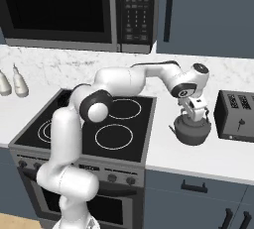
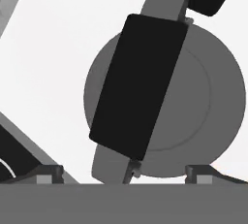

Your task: Pick the kettle from the counter and place it on a stove burner. Then turn the burner on.

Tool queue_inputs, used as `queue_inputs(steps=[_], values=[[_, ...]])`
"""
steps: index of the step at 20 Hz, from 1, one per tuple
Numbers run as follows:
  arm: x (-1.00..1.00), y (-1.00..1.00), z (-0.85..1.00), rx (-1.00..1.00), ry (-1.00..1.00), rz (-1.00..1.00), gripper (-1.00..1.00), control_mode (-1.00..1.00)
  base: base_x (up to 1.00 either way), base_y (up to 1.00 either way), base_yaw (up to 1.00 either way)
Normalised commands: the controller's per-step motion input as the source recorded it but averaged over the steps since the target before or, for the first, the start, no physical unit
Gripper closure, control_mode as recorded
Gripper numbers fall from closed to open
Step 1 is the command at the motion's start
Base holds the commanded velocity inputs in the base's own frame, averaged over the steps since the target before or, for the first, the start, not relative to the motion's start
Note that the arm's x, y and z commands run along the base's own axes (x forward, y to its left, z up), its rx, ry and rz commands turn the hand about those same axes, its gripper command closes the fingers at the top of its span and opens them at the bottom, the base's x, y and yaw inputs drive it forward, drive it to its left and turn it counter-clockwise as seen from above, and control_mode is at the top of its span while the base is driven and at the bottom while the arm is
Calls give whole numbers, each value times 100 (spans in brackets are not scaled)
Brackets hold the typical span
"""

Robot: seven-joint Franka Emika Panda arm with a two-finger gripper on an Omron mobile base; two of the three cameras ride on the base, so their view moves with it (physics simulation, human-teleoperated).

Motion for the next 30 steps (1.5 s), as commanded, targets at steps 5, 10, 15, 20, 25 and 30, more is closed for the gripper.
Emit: queue_inputs(steps=[5, 10, 15, 20, 25, 30], values=[[36, 0, -42, -5, -2, 0, 100, -100, 0, 0, 0], [13, 0, -6, -1, -4, 0, 100, -100, 0, 0, 0], [-7, 1, 0, 0, 0, 0, 100, -100, 0, 0, 0], [-49, 54, 8, 0, -9, 0, 100, -100, 0, 0, 0], [-63, 99, 35, -4, -29, -3, 100, -100, 0, 0, 0], [-54, 100, 40, -13, -34, -10, 100, -100, 0, 0, 0]])
